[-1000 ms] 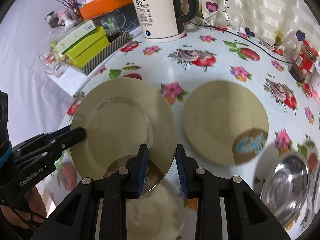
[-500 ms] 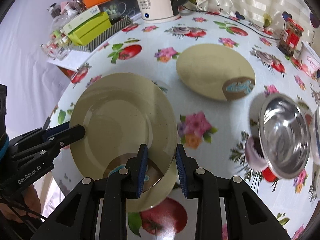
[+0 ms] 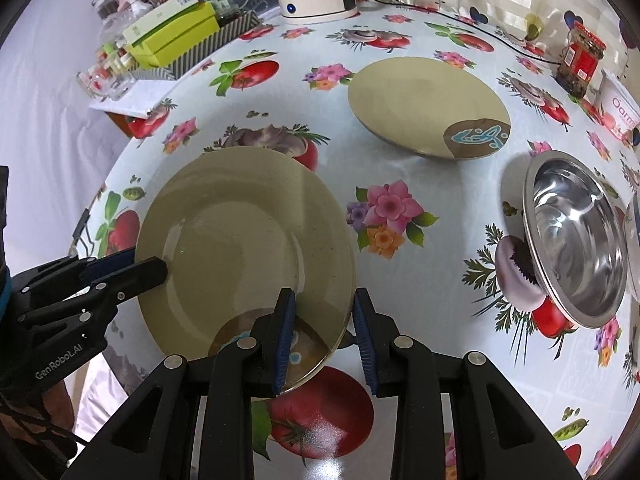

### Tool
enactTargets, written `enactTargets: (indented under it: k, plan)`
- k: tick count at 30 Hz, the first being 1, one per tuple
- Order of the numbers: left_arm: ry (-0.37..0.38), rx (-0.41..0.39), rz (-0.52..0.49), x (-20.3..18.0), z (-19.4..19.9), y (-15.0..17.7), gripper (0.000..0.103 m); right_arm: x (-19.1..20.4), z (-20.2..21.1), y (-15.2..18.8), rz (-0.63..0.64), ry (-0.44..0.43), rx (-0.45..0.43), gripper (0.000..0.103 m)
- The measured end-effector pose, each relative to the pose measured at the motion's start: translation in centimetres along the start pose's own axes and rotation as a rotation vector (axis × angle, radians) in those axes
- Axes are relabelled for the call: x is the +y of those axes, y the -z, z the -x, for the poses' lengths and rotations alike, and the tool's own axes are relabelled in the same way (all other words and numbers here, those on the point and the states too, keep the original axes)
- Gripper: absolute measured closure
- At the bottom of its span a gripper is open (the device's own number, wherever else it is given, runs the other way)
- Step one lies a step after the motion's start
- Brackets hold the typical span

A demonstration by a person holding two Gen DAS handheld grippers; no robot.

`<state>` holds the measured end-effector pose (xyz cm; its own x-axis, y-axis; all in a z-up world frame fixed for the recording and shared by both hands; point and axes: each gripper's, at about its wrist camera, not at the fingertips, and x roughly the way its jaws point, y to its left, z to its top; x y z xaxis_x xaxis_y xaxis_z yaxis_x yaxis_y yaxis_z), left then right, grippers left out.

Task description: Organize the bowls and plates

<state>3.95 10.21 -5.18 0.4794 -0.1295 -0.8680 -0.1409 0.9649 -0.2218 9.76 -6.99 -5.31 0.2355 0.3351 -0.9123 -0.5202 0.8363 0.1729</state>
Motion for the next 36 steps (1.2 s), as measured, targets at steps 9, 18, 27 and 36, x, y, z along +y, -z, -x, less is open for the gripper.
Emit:
enactTargets:
  k: [9,18,27,36]
  plan:
    - [-0.002,-0.010,0.005,0.3,0.0,0.3,0.078,0.2,0.2,0.2,0.009,0.004,-0.013,0.072]
    - [0.015,-0.043,0.022,0.9,0.2,-0.4,0.077,-0.5,1.0,0.3,-0.022,-0.013,-0.056,0.072]
    - [0.016,-0.039,0.001,0.3,0.1,0.0,0.077,-0.8,0.6,0.6,-0.034,-0.018,-0.050,0.076]
    - [0.015,-0.045,0.023,0.7,0.2,0.1,0.077,-1.2,1.3,0.9,-0.041,-0.019,-0.075,0.076]
